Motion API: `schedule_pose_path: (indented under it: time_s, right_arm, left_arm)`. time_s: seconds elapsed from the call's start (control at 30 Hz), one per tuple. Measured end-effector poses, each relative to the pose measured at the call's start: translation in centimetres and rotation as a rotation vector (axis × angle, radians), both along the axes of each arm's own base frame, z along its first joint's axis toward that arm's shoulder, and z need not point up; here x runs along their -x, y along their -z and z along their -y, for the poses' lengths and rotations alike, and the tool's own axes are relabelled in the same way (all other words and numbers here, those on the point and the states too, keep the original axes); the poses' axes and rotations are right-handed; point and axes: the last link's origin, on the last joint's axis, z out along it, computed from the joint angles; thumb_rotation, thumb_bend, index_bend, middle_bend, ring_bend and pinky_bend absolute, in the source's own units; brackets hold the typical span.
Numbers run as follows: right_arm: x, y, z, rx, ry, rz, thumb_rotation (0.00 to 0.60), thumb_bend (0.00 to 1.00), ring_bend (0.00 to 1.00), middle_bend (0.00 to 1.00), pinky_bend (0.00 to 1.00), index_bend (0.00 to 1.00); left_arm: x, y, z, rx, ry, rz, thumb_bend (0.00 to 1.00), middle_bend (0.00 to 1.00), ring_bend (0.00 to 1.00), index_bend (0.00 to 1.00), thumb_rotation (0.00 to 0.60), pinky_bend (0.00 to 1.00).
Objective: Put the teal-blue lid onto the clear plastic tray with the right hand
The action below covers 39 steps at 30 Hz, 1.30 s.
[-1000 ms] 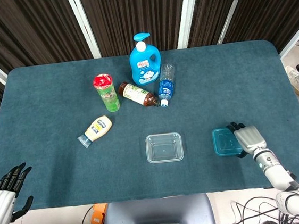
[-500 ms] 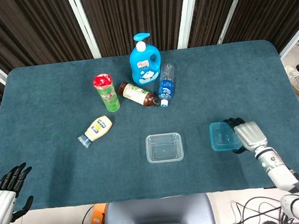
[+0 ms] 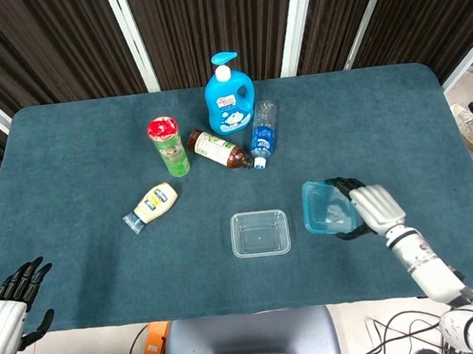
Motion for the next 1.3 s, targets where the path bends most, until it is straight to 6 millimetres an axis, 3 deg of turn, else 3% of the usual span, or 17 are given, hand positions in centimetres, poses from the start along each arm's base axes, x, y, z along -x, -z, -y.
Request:
schedule_pose_path:
  time_s: [0.27,0.7,1.3]
  right_arm:
    - [-4.1,1.8,0.6,-0.047,-0.025,-0.024,0.6,0.31,0.65,0.68,0.71,0.96]
    - [-10.1,8.4,-0.2,-0.129,0.0,-0.114,0.6,0.31,0.64,0.68,0.71,0.95]
    - [-10.4,10.6,0.0,-0.132,0.001,-0.145,0.6,0.31,0.64,0.68,0.71,0.95]
  left_arm:
    - [0.1,-0.3,0.1,-0.003,0.001,0.01,0.4,0.0,0.0,0.0,0.6,0.16]
    - [0.1,-0.4,0.2,-0.002,0.002,0.01,0.4,0.0,0.0,0.0,0.6,0.16]
    - [0.0,-0.6,0.3,-0.007,0.003,0.015,0.4,0.0,0.0,0.0,0.6,0.16]
